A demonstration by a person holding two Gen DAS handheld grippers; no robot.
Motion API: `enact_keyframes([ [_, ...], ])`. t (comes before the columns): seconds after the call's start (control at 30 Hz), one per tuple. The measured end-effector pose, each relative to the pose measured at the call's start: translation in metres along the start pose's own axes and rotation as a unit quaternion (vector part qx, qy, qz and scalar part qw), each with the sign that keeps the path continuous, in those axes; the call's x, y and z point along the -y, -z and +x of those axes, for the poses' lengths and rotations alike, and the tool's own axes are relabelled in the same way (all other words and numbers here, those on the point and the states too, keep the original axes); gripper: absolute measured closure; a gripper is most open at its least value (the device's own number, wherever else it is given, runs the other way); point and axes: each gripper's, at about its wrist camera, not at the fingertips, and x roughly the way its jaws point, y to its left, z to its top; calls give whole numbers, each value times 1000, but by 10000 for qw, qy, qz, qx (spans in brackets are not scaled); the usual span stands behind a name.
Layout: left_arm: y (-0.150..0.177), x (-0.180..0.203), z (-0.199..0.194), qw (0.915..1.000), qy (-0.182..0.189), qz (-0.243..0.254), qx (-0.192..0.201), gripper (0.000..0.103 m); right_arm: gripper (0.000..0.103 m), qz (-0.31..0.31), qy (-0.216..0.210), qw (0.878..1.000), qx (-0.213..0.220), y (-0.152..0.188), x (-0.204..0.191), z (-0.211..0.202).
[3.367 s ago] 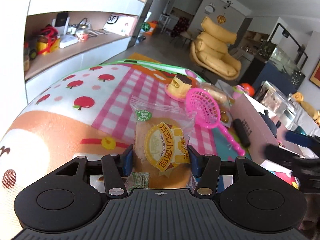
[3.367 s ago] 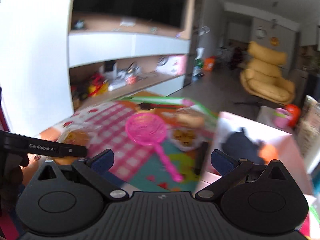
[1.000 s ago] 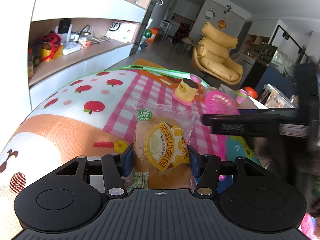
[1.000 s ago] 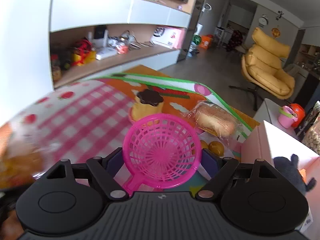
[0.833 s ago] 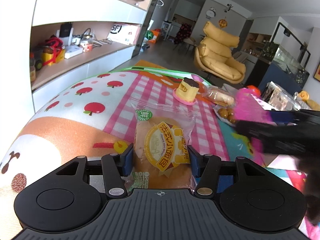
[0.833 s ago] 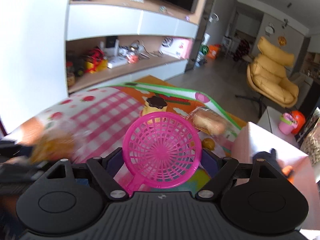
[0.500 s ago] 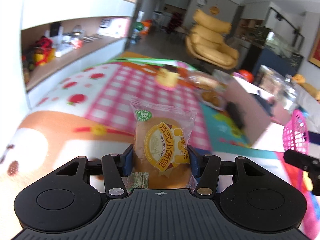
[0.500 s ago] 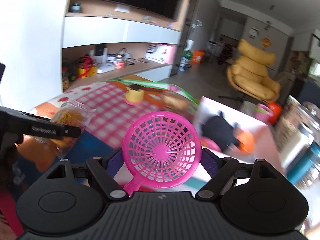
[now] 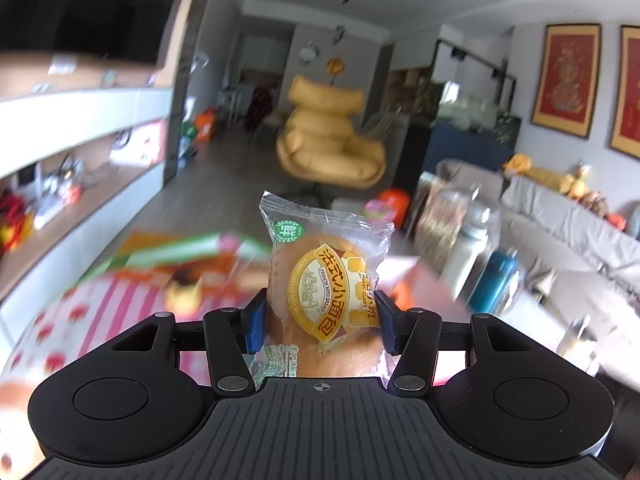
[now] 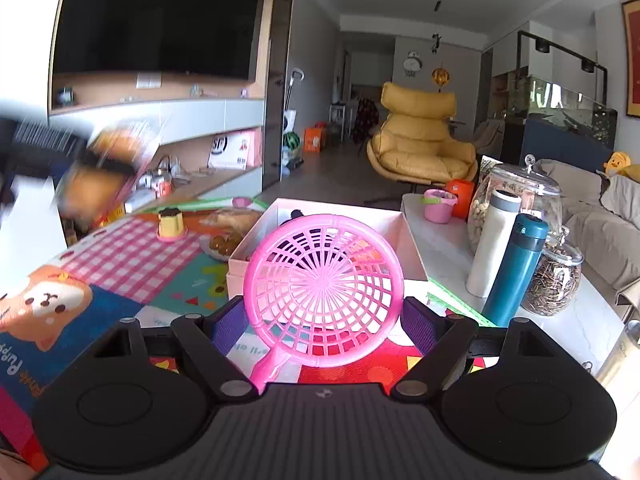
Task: Organize objects
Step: 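Carry the strainer and bread bun to the pink box and release both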
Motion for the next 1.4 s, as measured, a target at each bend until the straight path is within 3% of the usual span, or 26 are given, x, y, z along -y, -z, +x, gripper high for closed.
enact_keyframes([
  [0.13,-34,35,37,9995,220,114,203,45,20,44,-4,9999,150,6,7,1],
  [0.23,-50,54,81,9981,596,-159,91,45,20,1,20,9998,202,8,11,6],
  [0.3,-49,66,121,9955,895,-241,-204,44,20,-44,52,9997,216,9,13,9],
  [0.33,-42,76,145,9951,911,76,-385,42,20,-48,48,9998,210,10,15,11],
  [0.4,-15,98,196,9878,418,932,-1175,46,20,-15,21,9999,150,13,16,14],
  [0.43,-3,102,210,9852,272,1002,-1366,47,20,-4,40,9999,100,13,17,16],
  [0.5,10,95,220,9874,563,492,-1396,47,20,-16,105,9999,65,15,21,17],
  [0.57,11,86,217,9891,748,90,-1262,47,20,-39,125,9999,56,18,28,16],
  [0.67,11,70,188,9943,761,-77,-741,47,20,2,143,9999,-21,14,36,21],
  [0.8,25,33,136,9956,822,-154,-434,47,20,328,8,9994,83,-7,56,22],
  [0.93,40,1,112,9962,578,-438,-473,47,20,274,16,9984,489,-60,65,39],
  [1.03,49,-23,108,9945,439,-759,-576,47,19,155,167,9978,628,-108,60,76],
  [1.1,52,-35,103,9945,292,-770,-646,47,0,-6,-115,9996,276,-130,54,108],
  [1.13,53,-40,99,9949,228,-724,-666,47,0,-4,-81,9999,119,-134,51,122],
  [1.2,55,-53,89,9957,105,-637,-667,47,0,-26,157,9998,-105,-130,46,137],
  [1.4,74,-84,80,9925,7,-1005,-697,47,0,410,39,9981,-448,-63,38,115],
])
